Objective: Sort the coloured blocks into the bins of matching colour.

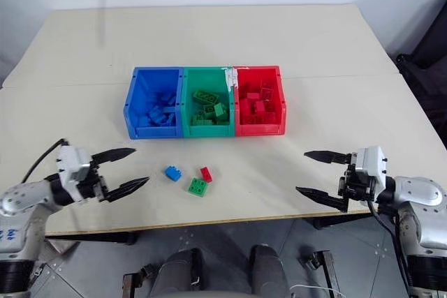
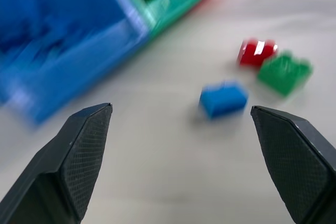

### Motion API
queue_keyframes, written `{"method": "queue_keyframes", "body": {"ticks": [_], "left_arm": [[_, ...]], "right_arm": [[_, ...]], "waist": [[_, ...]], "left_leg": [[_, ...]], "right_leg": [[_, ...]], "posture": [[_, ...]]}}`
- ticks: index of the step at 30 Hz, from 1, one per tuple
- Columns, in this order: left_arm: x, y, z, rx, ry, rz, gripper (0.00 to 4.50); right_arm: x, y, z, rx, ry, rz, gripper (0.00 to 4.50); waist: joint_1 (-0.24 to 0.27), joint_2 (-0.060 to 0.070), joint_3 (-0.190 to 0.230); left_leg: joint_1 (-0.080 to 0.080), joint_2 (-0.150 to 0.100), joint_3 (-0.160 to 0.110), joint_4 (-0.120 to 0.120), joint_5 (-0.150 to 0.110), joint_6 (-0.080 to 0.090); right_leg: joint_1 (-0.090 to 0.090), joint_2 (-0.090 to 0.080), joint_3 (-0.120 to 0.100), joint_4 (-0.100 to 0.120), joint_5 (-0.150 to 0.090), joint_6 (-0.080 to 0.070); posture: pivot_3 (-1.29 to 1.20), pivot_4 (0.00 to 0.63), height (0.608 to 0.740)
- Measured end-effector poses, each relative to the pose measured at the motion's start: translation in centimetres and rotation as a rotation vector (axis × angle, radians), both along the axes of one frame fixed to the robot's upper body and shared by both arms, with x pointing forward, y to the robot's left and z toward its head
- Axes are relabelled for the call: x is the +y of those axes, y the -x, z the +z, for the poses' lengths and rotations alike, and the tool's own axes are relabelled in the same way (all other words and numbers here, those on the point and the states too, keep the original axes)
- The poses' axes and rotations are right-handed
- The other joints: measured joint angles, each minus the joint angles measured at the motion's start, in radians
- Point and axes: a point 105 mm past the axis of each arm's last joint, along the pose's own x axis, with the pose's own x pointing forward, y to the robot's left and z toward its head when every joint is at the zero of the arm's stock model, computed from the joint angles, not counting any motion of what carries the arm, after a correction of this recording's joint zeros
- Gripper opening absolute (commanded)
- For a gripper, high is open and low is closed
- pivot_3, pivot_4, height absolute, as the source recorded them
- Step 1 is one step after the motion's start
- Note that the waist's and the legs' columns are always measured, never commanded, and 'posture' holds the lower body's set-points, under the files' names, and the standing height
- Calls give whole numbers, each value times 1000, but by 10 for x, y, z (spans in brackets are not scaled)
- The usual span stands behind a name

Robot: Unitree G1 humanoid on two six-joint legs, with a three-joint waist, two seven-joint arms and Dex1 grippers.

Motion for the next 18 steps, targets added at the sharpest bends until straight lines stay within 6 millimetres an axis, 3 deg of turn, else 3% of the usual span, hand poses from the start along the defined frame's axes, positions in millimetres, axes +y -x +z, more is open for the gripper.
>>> {"method": "queue_keyframes", "body": {"ticks": [4, 8, 14, 18], "left_arm": [[22, 4, 5, 3, -65, 20, 4500], [16, 4, 19, -11, -92, -51, 4500], [-33, 0, 17, 41, -137, -268, 4500], [-76, -22, 40, -42, -204, -430, 4500]], "right_arm": [[9, -1, 3, -20, 7, 47, 4479], [13, 2, 1, -18, 13, 72, 4479], [5, 9, -4, 8, 34, 46, 4479], [-11, 22, -3, 39, 68, -5, 4479]], "waist": [[10, 0, 0], [19, 0, 0], [30, 0, 0], [51, 0, 0]], "left_leg": [[-1, 0, 0, 0, 0, 1], [-1, 0, 0, 0, -1, 1], [-1, -1, 0, 0, -1, 0], [-2, -1, 0, 4, -1, 0]], "right_leg": [[0, 0, 0, -1, 0, 0], [0, 0, 0, -1, 0, 0], [0, 0, 0, 0, 0, 0], [1, 1, 0, 0, 0, 0]], "posture": [[0, 150, 740], [0, 150, 740], [0, 150, 740], [0, 150, 740]]}}
